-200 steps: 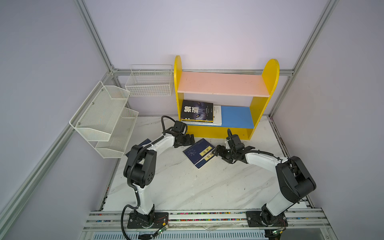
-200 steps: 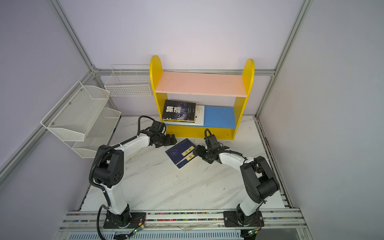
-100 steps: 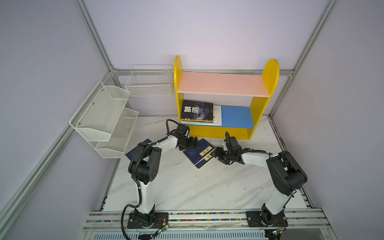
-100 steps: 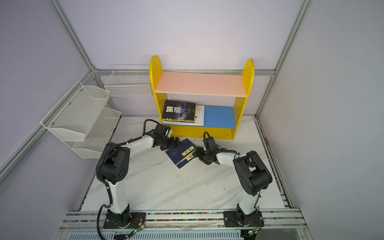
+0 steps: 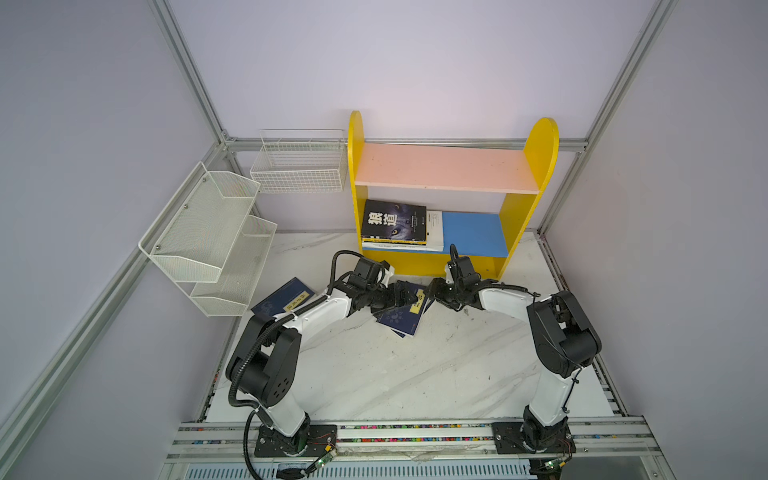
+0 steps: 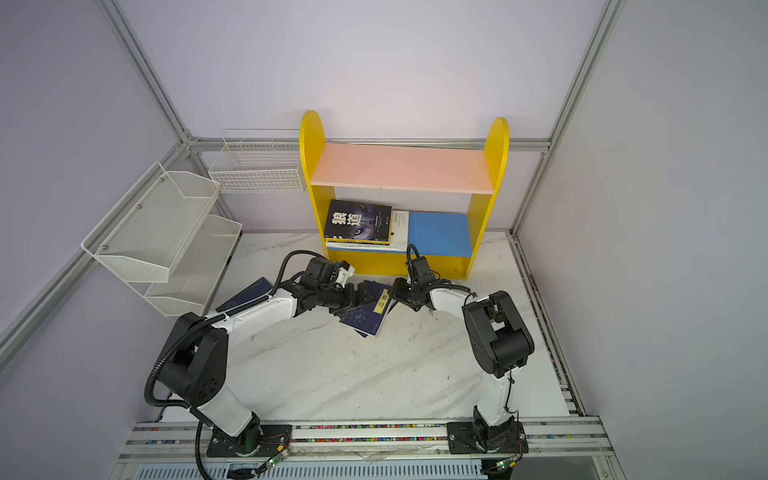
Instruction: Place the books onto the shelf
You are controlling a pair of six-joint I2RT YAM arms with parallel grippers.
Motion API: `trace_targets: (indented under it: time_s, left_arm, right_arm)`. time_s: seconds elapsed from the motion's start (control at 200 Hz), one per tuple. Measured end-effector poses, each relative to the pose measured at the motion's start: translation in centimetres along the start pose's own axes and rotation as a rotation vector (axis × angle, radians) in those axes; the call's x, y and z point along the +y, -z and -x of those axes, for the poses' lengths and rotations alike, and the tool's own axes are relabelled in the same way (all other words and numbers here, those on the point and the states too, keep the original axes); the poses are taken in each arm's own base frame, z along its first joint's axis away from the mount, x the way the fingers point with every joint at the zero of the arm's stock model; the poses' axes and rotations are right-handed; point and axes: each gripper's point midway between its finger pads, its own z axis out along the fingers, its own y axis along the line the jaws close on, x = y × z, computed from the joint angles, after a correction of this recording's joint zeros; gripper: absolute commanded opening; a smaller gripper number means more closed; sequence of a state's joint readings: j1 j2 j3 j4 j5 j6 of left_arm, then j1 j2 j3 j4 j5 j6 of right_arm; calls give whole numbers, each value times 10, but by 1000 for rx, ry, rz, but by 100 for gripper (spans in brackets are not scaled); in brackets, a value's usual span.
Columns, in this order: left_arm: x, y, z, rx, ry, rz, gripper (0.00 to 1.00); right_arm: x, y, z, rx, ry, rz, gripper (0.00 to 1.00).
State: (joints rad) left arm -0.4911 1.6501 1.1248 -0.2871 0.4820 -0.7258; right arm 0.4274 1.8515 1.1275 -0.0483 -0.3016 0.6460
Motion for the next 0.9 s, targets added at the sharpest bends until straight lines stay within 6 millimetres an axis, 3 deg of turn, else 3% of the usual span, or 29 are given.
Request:
trace_targets:
  time_s: [0.19,0.345,0.465,0.6,0.675,0.9]
  left_arm:
    - [25,-2,0,-15,10,117,94]
    - [69,-15,-10,26,21,279,94]
    - [91,-21,-17,59,30,358,94]
    - [94,-24,-16,69,29,373,94]
    - [94,-25,-15,66,28,369,94]
    - [84,-29,-14,62,35,325,93]
  right_arm:
    - [-4,1,-1,16,4,-7,55]
    - [-9,3,-24,67,-24,10,57]
    - [-10,3,-44,106,-40,25,57]
    - [-5,-1,-61,144,-46,55,58]
    - [4,-6,-68,158,-35,81,64]
    - [28,-17,-76,170,-8,155,65]
